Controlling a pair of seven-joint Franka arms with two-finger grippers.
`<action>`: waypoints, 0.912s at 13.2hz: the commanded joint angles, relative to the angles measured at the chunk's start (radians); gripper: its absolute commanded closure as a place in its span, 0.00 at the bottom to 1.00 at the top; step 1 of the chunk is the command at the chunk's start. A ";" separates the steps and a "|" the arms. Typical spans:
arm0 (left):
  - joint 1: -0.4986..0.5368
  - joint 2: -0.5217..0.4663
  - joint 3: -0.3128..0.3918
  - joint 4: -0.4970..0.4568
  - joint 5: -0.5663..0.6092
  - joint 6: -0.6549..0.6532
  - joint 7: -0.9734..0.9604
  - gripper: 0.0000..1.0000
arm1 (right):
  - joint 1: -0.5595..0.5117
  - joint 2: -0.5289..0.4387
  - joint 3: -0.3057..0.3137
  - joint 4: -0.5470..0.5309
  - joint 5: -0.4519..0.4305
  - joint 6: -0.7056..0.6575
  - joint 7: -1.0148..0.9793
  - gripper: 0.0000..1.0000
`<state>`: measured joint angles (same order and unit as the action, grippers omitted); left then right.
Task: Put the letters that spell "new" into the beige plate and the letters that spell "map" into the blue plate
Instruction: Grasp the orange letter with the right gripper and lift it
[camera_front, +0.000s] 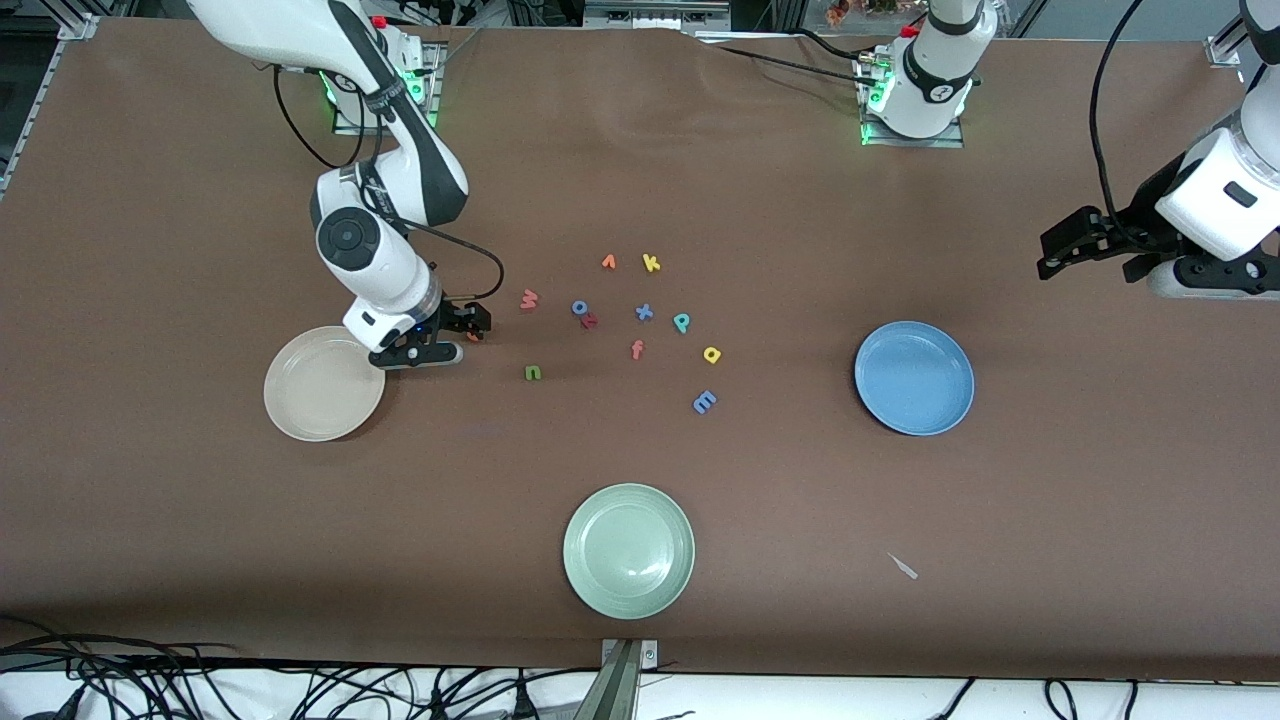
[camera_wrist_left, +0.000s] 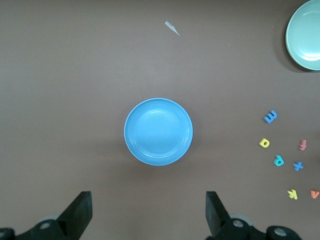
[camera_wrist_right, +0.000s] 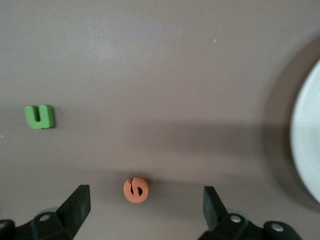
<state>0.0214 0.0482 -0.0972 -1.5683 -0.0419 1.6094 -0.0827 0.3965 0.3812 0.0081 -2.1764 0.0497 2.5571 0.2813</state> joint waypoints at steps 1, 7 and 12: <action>0.002 0.009 -0.010 0.025 -0.016 -0.020 0.012 0.00 | 0.044 0.027 -0.007 -0.014 0.006 0.045 0.058 0.00; 0.000 0.012 -0.032 0.025 -0.015 -0.019 0.011 0.00 | 0.044 0.061 -0.005 -0.011 0.006 0.057 0.058 0.13; -0.001 0.012 -0.035 0.025 -0.023 -0.019 0.012 0.00 | 0.044 0.071 -0.005 -0.011 0.006 0.061 0.058 0.39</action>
<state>0.0195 0.0487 -0.1307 -1.5682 -0.0419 1.6093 -0.0827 0.4352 0.4424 0.0046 -2.1843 0.0497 2.5994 0.3318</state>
